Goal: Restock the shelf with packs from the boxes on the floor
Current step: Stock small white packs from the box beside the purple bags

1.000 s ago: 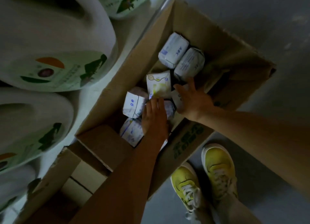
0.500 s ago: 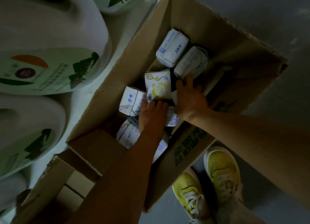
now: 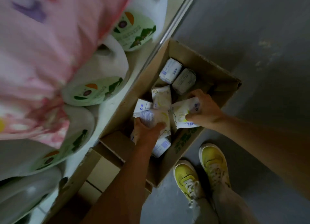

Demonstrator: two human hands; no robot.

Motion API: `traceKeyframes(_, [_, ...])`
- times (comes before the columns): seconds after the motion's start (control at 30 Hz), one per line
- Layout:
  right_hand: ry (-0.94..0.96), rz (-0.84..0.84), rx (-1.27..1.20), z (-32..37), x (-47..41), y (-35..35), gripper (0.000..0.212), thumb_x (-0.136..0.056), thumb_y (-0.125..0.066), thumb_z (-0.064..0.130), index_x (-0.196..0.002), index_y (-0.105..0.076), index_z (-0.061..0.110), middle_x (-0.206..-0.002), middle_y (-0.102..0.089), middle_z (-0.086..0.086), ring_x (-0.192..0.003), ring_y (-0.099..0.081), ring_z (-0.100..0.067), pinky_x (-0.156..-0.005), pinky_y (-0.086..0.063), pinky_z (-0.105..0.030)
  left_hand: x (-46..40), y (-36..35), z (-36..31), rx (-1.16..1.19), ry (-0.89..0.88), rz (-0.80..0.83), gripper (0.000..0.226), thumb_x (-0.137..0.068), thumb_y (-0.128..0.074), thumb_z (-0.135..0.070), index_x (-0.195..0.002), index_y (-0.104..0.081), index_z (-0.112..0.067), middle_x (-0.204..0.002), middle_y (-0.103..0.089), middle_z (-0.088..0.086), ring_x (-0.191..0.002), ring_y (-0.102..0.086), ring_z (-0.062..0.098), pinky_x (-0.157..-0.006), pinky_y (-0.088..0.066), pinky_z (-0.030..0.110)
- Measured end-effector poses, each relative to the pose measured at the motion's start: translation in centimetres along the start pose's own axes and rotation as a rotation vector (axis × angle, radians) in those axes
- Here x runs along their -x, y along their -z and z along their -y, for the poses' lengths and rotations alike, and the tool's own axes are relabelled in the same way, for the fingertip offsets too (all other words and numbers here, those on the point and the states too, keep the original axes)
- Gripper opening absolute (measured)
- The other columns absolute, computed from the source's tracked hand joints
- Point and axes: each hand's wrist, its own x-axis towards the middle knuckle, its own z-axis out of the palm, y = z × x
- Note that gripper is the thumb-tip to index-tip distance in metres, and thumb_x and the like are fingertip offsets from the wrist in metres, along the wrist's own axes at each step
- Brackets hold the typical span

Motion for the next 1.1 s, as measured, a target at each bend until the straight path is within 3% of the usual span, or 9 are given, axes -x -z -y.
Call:
traceKeyframes(0.1, [-0.037, -0.013, -0.196, 1.5, 2.8, 1.6, 0.059, -0.073, -0.077, 0.003, -0.123, -0.048, 0.014, -0.118, -0.050, -0.004, -0.103, -0.052, -0.019, -0.062, -0.044, -0.021, 3.4, 2.0, -0.9, 0.181, 0.094, 0.034, 0.107, -0.059, -0.092, -0.035, -0.146, -0.036, -0.014, -0.140, -0.052, 0.006, -0.125, -0.054, 0.028, -0.101, -0.048, 0.043])
traceKeyframes(0.23, [-0.090, 0.049, -0.316, 4.3, 7.1, 4.6, 0.057, -0.071, -0.078, 0.004, -0.120, -0.052, 0.017, -0.115, -0.058, -0.007, -0.105, -0.059, -0.024, -0.078, -0.052, -0.035, 7.9, 5.4, -2.1, 0.271, 0.142, 0.070, 0.092, -0.065, -0.090, -0.032, -0.141, -0.043, -0.014, -0.136, -0.053, 0.006, -0.121, -0.055, 0.028, -0.097, -0.049, 0.040])
traceKeyframes(0.37, [-0.088, 0.177, -0.412, 8.6, 12.2, 7.9, 0.085, -0.054, -0.080, 0.021, -0.131, -0.046, 0.025, -0.123, -0.056, -0.010, -0.110, -0.059, -0.030, -0.074, -0.055, -0.041, 12.4, 9.2, -4.0, 0.372, 0.130, 0.112, 0.090, -0.062, -0.092, -0.034, -0.138, -0.049, -0.014, -0.132, -0.059, 0.007, -0.114, -0.060, 0.027, -0.095, -0.053, 0.045])
traceKeyframes(0.47, [-0.051, 0.186, -0.439, 11.0, 14.8, 9.2, 0.060, -0.075, -0.074, 0.003, -0.122, -0.048, 0.031, -0.116, -0.057, -0.004, -0.104, -0.060, -0.026, -0.074, -0.055, -0.042, 14.9, 11.2, -5.0, 0.460, 0.086, 0.092, 0.088, -0.066, -0.090, -0.032, -0.141, -0.048, -0.013, -0.132, -0.059, 0.006, -0.114, -0.060, 0.026, -0.091, -0.053, 0.040])
traceKeyframes(0.57, [-0.005, 0.176, -0.508, 12.6, 17.1, 9.6, 0.047, -0.075, -0.074, 0.000, -0.103, -0.051, 0.030, -0.108, -0.062, -0.003, -0.094, -0.064, -0.021, -0.079, -0.056, -0.042, 17.9, 12.9, -5.9, 0.570, 0.060, 0.072, 0.103, -0.045, -0.095, -0.046, -0.135, -0.054, -0.016, -0.126, -0.064, 0.004, -0.108, -0.065, 0.024, -0.092, -0.055, 0.044])
traceKeyframes(0.67, [0.034, 0.149, -0.452, 13.9, 19.6, 10.0, 0.073, -0.051, -0.090, 0.024, -0.116, -0.057, 0.023, -0.114, -0.068, -0.007, -0.100, -0.068, -0.025, -0.089, -0.055, -0.049, 20.6, 14.2, -5.9, 0.670, 0.044, 0.067, 0.112, -0.026, -0.096, -0.055, -0.126, -0.060, -0.019, -0.116, -0.071, 0.004, -0.099, -0.071, 0.024, -0.087, -0.058, 0.046])
traceKeyframes(0.87, [0.172, 0.082, -0.360, 17.1, 26.7, 13.0, 0.046, -0.066, -0.085, 0.014, -0.106, -0.064, 0.026, -0.102, -0.073, 0.001, -0.092, -0.069, -0.015, -0.084, -0.056, -0.034, 28.3, 17.8, -6.8, 0.824, -0.027, 0.094, 0.063, -0.060, -0.094, -0.028, -0.115, -0.063, -0.019, -0.108, -0.074, 0.004, -0.095, -0.072, 0.023, -0.086, -0.059, 0.043])
traceKeyframes(0.97, [0.236, 0.059, -0.287, 19.6, 30.4, 15.3, 0.051, -0.066, -0.084, 0.020, -0.111, -0.060, 0.020, -0.104, -0.070, 0.000, -0.093, -0.068, -0.015, -0.085, -0.055, -0.034, 32.1, 20.1, -7.6, 0.905, -0.082, 0.050, 0.082, -0.050, -0.096, -0.039, -0.121, -0.063, -0.017, -0.112, -0.073, 0.008, -0.097, -0.072, 0.025, -0.079, -0.060, 0.041])
traceKeyframes(1.1, [0.353, 0.118, -0.171, 23.3, 35.6, 18.1, 0.027, -0.073, -0.080, 0.010, -0.091, -0.061, 0.016, -0.090, -0.069, -0.001, -0.076, -0.067, -0.003, -0.065, -0.051, -0.019, 38.0, 23.7, -8.1, 0.999, -0.174, -0.057, 0.052, -0.071, -0.088, -0.021, -0.116, -0.064, -0.016, -0.105, -0.075, 0.006, -0.092, -0.073, 0.022, -0.077, -0.061, 0.037])
